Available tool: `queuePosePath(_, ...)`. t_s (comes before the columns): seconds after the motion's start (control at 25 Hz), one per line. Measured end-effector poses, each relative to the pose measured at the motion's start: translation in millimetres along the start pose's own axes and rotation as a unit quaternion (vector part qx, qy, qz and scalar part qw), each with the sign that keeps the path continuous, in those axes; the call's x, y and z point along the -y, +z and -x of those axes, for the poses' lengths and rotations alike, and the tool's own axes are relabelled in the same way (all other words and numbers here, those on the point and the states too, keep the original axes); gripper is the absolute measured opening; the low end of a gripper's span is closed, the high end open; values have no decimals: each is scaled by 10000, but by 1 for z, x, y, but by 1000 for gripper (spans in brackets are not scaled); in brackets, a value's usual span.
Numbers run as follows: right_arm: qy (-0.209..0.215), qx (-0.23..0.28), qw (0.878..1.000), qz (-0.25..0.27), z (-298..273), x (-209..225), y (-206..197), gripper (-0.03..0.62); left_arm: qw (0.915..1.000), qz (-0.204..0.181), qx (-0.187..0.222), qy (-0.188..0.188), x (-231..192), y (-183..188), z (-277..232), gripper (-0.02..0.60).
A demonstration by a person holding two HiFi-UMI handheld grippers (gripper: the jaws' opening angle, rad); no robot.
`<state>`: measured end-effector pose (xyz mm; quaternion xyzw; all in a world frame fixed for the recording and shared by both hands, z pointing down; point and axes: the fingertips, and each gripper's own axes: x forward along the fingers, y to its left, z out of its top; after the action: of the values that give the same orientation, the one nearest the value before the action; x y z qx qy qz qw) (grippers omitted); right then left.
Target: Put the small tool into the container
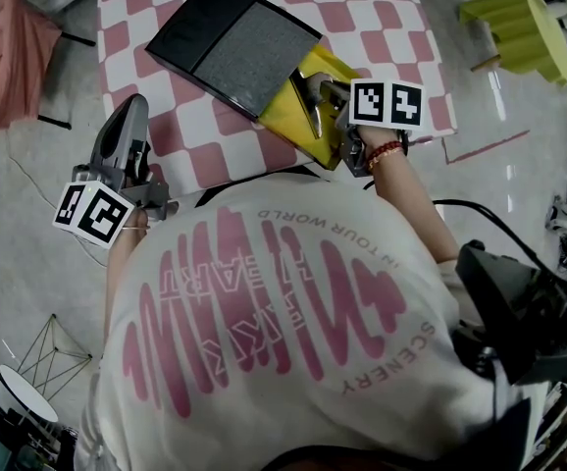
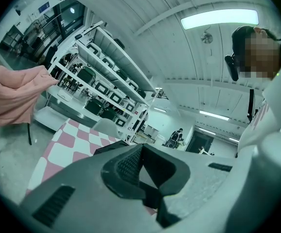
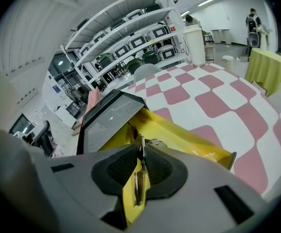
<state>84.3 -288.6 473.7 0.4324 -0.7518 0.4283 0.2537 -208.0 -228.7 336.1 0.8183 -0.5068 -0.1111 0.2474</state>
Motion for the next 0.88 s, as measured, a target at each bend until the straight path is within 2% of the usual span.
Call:
queuePosePath(0.36,4,-29,9999,-140,-3,5,-6,54,9999,-29,69,70,15,-10,3,8)
queuePosePath(0.6,-45,5,10000,-53,-2,4,0,54,9994,-107,290,144,39,-8,6,8)
queuePosePath(0.72,-33,21,9999,-101,2,3,-3,87,9992,-100,338,185,57,-13,12,8)
queuePosePath(0.88,198,106,9995,-232,8,0,6,103,9986,-133,469,215,76,-22,14,8)
